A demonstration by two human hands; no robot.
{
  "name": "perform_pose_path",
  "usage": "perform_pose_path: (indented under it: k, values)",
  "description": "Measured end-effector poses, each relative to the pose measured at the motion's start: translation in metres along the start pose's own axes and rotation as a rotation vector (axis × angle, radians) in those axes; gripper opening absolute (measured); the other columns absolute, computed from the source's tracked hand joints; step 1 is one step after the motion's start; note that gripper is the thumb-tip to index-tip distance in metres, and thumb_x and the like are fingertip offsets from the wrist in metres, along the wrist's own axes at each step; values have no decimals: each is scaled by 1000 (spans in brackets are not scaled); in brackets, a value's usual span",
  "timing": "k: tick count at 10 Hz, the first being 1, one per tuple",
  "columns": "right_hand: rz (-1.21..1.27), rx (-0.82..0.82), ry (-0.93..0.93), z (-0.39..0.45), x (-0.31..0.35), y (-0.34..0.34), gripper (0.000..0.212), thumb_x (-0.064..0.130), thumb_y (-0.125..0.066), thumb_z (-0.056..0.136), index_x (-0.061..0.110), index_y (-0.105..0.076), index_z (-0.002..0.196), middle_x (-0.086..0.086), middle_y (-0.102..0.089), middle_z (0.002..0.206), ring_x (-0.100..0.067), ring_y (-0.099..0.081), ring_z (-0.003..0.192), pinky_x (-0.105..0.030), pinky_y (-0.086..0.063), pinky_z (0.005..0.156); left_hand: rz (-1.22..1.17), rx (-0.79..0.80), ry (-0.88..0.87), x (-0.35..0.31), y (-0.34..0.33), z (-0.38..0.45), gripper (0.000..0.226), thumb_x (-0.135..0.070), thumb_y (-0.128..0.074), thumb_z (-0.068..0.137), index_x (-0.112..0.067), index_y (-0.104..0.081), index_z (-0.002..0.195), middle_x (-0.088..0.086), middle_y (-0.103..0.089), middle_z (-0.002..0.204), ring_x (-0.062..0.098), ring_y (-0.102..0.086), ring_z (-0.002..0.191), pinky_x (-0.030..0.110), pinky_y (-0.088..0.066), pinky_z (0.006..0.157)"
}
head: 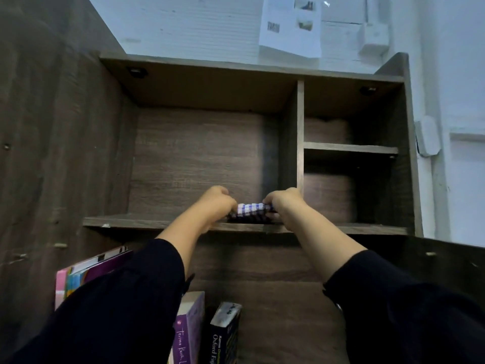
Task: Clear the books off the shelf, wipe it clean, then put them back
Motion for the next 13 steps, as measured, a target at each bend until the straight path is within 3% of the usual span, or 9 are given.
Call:
perform_pose_path:
  k: [1,2,3,4,5,7,8,11,13]
  values:
    - [-414,-46,122,-1,2,-2,22,9,-55,89,2,-57,110,-13,-61,104,-31,-59,102,-34,-49,84,206,-56,-59,0,1,2,26,2,-57,85,-7,-67,107,11,-65,111,26,-60,106,32,-48,89]
    - [-713,-109,318,-10,9,-6,26,9,-52,89,5,-64,112,-14,-62,115,-33,-56,108,-33,-46,80,293,-68,-110,-1,-2,2,15,-4,-61,86,-14,-72,85,5,-69,95,20,-62,93,33,-51,87]
    - [-915,-168,485,-17,14,-10,28,10,-53,86,12,-67,111,-13,-64,113,-32,-55,108,-36,-47,82,388,-68,-140,-3,-3,1,11,-11,-65,86,-18,-73,84,-3,-65,89,12,-58,88,27,-46,78]
    - [-890,-80,461,-12,6,-13,26,13,-54,90,12,-66,113,-11,-65,111,-28,-60,100,-33,-47,75,453,-93,-155,-3,-2,3,9,-16,-66,87,-21,-74,88,-3,-67,95,12,-59,91,25,-44,76]
    - [-870,14,425,-5,-3,-15,26,14,-51,92,12,-64,114,-10,-64,114,-27,-60,101,-35,-49,79,505,-93,-157,0,-4,3,14,-21,-64,89,-20,-74,99,0,-69,107,13,-58,93,25,-42,75]
    - [-844,-4,478,-5,-2,-12,28,9,-47,90,11,-67,109,-12,-66,109,-29,-61,98,-36,-52,82,538,-102,-159,-1,-6,7,19,-17,-60,91,-20,-74,105,1,-68,114,18,-61,106,27,-46,87]
    - [-840,22,481,-7,-5,-11,28,11,-48,91,11,-67,111,-11,-66,110,-27,-60,99,-34,-51,81,579,-78,-147,2,-9,7,20,-18,-60,92,-22,-72,107,1,-66,118,18,-60,108,27,-45,86]
    - [-796,23,546,-31,-10,-5,30,14,-44,95,15,-63,119,-9,-65,114,-25,-60,103,-37,-51,88,596,-18,-174,15,-12,-7,36,-23,-45,99,-26,-54,134,4,-55,135,24,-53,119,33,-42,98]
    - [-706,4,562,-61,-17,18,29,23,-46,95,21,-63,119,-5,-65,117,-24,-59,107,-33,-49,85,532,-80,-217,25,5,-34,45,-24,-51,95,-30,-46,139,3,-49,141,25,-50,122,41,-45,102]
Point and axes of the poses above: each hand's wrist, its own z-axis towards the middle knuckle, its own y-axis out of the back of the hand, x = y × z, the point moved 8 cm from there along z, towards the middle knuckle
